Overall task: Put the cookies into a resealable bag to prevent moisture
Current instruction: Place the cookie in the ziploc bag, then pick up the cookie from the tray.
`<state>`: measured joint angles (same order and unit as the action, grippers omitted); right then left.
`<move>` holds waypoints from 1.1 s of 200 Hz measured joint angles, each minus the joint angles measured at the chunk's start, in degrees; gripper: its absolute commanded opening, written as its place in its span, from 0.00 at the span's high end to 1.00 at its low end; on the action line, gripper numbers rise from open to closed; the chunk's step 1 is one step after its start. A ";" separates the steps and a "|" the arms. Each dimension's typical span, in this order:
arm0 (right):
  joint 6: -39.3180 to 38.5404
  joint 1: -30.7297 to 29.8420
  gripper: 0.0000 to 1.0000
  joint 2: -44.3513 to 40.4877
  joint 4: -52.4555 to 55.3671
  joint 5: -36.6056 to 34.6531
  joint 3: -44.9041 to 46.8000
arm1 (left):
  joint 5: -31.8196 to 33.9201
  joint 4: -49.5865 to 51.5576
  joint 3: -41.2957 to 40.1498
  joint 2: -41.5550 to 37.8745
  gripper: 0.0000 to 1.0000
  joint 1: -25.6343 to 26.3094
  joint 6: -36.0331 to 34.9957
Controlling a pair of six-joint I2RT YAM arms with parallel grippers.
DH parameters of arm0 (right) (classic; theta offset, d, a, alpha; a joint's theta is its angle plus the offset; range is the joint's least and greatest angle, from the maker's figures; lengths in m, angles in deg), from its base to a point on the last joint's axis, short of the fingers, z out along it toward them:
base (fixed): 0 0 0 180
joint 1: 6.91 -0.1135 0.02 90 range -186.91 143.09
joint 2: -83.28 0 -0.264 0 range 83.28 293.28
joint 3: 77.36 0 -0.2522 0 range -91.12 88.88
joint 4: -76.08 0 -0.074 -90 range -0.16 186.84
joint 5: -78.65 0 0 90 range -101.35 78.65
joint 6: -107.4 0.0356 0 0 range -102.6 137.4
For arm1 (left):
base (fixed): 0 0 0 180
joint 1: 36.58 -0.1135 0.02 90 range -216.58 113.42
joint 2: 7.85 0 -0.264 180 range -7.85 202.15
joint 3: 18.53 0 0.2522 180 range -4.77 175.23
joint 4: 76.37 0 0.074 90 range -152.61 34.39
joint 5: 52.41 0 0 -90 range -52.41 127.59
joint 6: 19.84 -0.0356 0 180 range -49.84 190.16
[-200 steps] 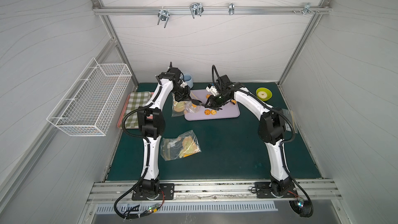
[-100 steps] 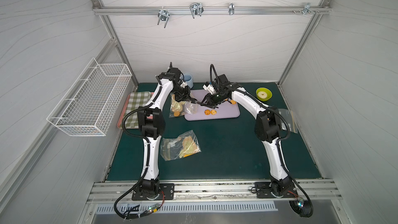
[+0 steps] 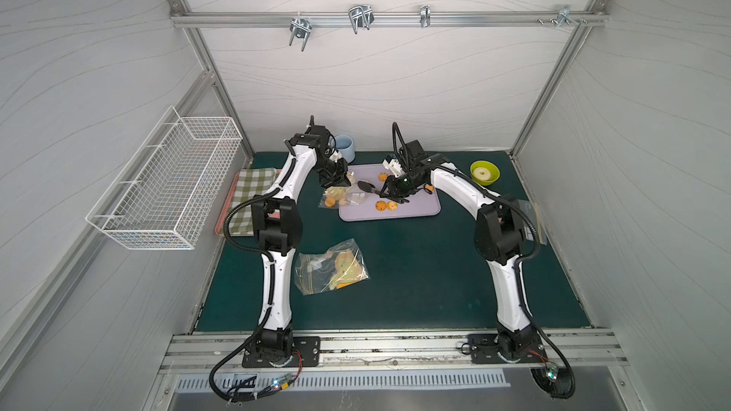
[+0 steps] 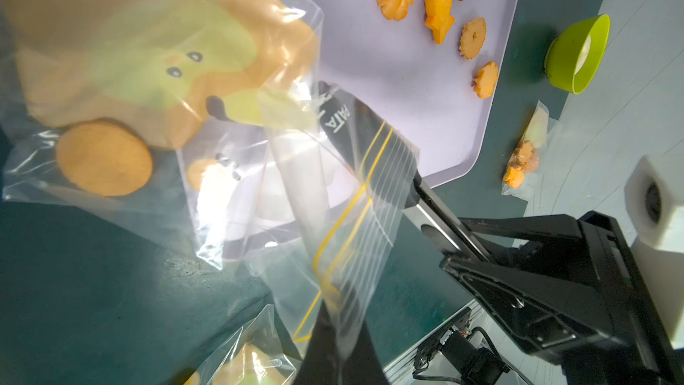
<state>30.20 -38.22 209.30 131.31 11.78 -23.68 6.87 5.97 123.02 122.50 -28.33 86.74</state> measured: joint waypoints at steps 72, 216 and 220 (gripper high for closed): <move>-0.37 0.17 0.64 -7.74 -6.21 8.83 9.35 | 0.92 0.07 -0.31 -0.02 1.00 -0.11 0.04; -8.87 -1.14 0.59 -29.55 -4.24 -16.37 34.16 | 4.70 0.48 -0.92 -0.02 1.00 -2.32 1.49; -9.40 -1.38 0.59 -29.14 -4.02 -17.35 34.12 | 4.72 0.50 -0.98 -0.04 1.00 -2.34 1.49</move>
<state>20.80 -39.60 180.16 127.29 -5.57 10.44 11.59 6.47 122.03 122.45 -30.67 88.22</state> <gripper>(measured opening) 0.404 0.057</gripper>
